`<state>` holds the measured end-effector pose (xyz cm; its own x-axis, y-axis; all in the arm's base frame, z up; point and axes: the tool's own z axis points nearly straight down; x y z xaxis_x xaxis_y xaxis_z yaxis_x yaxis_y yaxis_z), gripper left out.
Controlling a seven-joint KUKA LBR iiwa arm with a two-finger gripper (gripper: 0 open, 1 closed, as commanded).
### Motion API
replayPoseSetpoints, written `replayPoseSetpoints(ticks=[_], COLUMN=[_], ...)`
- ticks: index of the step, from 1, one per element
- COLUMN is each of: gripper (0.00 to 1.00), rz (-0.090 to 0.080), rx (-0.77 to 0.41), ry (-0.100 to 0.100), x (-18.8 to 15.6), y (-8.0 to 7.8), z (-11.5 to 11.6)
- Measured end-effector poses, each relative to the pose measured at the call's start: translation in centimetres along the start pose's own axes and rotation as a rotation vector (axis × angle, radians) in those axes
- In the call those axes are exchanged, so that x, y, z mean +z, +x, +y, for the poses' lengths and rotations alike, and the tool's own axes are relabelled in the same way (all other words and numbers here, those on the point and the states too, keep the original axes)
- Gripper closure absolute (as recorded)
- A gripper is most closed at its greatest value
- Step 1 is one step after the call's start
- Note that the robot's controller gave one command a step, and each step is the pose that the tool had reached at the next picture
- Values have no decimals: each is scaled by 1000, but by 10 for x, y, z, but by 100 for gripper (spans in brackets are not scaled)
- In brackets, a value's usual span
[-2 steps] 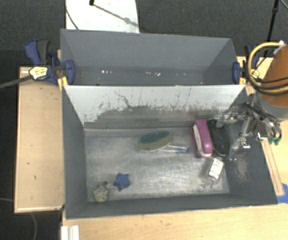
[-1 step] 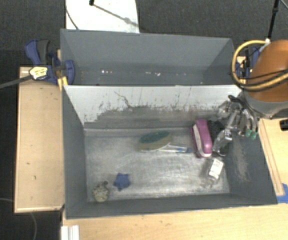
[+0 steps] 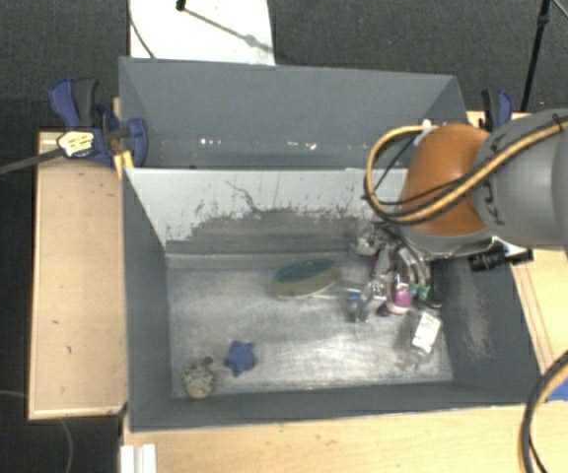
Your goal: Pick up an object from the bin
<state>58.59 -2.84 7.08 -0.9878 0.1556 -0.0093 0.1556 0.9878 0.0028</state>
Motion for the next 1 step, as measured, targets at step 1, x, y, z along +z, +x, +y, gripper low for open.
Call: replayPoseSetpoints(ticks=[1], gripper=[100], rz=[-6], rx=[1], ry=[1], x=[-4], y=[-2], z=[-2])
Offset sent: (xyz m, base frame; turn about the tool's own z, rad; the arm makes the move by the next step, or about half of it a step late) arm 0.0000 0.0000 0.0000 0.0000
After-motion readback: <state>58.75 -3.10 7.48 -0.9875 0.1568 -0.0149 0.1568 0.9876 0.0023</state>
